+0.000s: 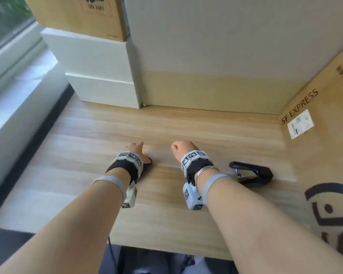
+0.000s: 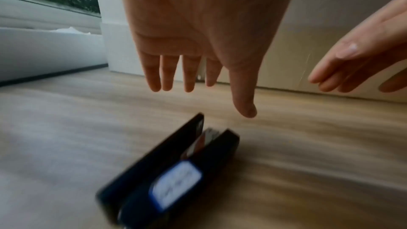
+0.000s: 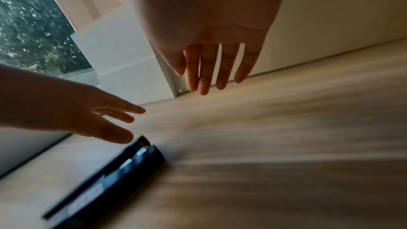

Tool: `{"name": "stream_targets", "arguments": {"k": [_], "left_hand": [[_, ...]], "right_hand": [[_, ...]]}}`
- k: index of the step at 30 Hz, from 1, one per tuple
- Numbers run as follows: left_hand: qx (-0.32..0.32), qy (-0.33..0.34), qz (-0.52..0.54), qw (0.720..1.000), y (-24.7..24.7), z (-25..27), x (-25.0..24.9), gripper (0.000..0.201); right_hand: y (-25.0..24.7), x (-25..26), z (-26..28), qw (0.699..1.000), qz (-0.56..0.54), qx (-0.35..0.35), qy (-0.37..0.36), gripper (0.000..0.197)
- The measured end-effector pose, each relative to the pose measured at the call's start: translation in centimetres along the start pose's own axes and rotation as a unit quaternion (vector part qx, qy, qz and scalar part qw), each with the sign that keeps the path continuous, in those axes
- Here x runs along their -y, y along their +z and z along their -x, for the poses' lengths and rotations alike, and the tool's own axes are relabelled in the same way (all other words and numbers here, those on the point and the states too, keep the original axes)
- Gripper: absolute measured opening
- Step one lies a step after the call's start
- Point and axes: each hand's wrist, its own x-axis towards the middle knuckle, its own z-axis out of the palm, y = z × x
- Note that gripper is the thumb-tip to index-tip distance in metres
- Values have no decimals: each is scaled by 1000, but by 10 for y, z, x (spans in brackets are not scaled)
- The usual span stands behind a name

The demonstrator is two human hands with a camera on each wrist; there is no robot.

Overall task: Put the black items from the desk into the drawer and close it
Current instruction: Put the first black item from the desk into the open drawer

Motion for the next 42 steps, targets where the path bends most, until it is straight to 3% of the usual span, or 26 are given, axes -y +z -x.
{"name": "stream_targets", "arguments": {"k": [5, 11, 12, 20, 27, 31, 42], "left_hand": [[19, -72, 28, 997, 41, -7, 9, 100], [-59, -87, 42, 994, 59, -8, 11, 107], [-41, -100, 56, 993, 70, -11, 14, 106], [-47, -92, 156, 982, 56, -9, 17, 91], [-81, -75, 257, 960, 63, 8, 45, 59], [-99, -67, 292, 949, 67, 31, 72, 38], [-152, -110, 358, 915, 94, 132, 213, 37]], "right_hand": [[36, -20, -1, 999, 15, 29, 13, 35], [49, -26, -2, 1000, 12, 27, -8, 32], [59, -28, -4, 998, 19, 57, -5, 33], [68, -29, 2, 998, 32, 58, 10, 33], [82, 0, 14, 997, 47, 59, 14, 35], [105, 24, 23, 997, 51, 64, -12, 35], [179, 101, 62, 994, 80, 47, -50, 48]]}}
